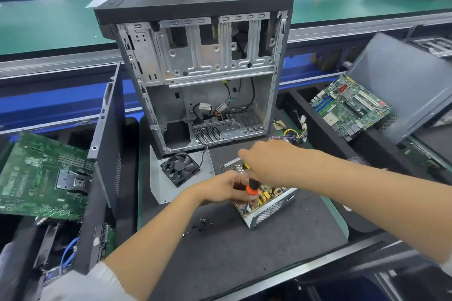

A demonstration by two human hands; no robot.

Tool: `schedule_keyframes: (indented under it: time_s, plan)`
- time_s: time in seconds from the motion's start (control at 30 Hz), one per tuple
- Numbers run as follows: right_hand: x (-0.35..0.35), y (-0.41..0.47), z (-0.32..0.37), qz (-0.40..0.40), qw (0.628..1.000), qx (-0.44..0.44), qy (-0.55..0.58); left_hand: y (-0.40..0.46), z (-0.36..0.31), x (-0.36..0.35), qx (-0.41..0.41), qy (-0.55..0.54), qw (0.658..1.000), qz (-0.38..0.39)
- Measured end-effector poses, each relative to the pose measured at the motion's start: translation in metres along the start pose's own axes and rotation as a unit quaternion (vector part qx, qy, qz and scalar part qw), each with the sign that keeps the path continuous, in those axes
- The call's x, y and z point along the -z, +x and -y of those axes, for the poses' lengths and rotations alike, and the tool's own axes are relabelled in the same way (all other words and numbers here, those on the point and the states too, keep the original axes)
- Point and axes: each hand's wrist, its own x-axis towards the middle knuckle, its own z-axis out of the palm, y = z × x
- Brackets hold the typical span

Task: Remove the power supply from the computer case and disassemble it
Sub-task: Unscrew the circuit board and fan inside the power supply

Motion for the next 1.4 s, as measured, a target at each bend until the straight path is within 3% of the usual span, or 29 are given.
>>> schedule_keyframes:
  time_s: [0.1,0.17,0.3,0.37,0.5,0.7,1.0,1.17,1.4]
  plan:
    - [0.001,-0.004,-0.011,0.084,0.987,0.069,0.119,0.0,0.003,-0.001,-0.005,-0.011,1.0,-0.009]
    - [0.001,-0.007,-0.014,0.061,0.987,0.053,0.142,0.0,0.005,-0.001,-0.017,-0.008,1.0,-0.012]
    - [-0.004,-0.004,-0.01,-0.026,0.998,-0.05,0.035,0.0,0.007,-0.003,-0.018,-0.021,0.999,-0.039]
    - [-0.007,-0.002,-0.009,-0.031,0.999,-0.028,0.015,-0.001,0.006,-0.004,-0.015,-0.035,0.999,-0.033]
    - [-0.008,-0.002,-0.015,0.045,0.99,0.047,0.129,-0.002,0.005,-0.004,-0.009,-0.021,0.999,-0.032]
    - [-0.013,0.004,-0.013,-0.024,0.994,-0.003,0.107,-0.005,0.008,-0.001,-0.017,-0.018,0.999,-0.046]
    - [-0.004,0.001,-0.021,-0.029,0.988,0.0,0.152,-0.023,0.028,0.007,-0.006,0.014,0.983,-0.182]
    - [0.009,-0.002,-0.029,-0.05,0.988,0.004,0.148,-0.026,0.046,-0.014,0.049,0.22,0.934,-0.277]
    - [0.007,-0.001,-0.031,-0.032,0.99,0.004,0.137,-0.01,0.06,-0.058,0.154,0.237,0.873,-0.398]
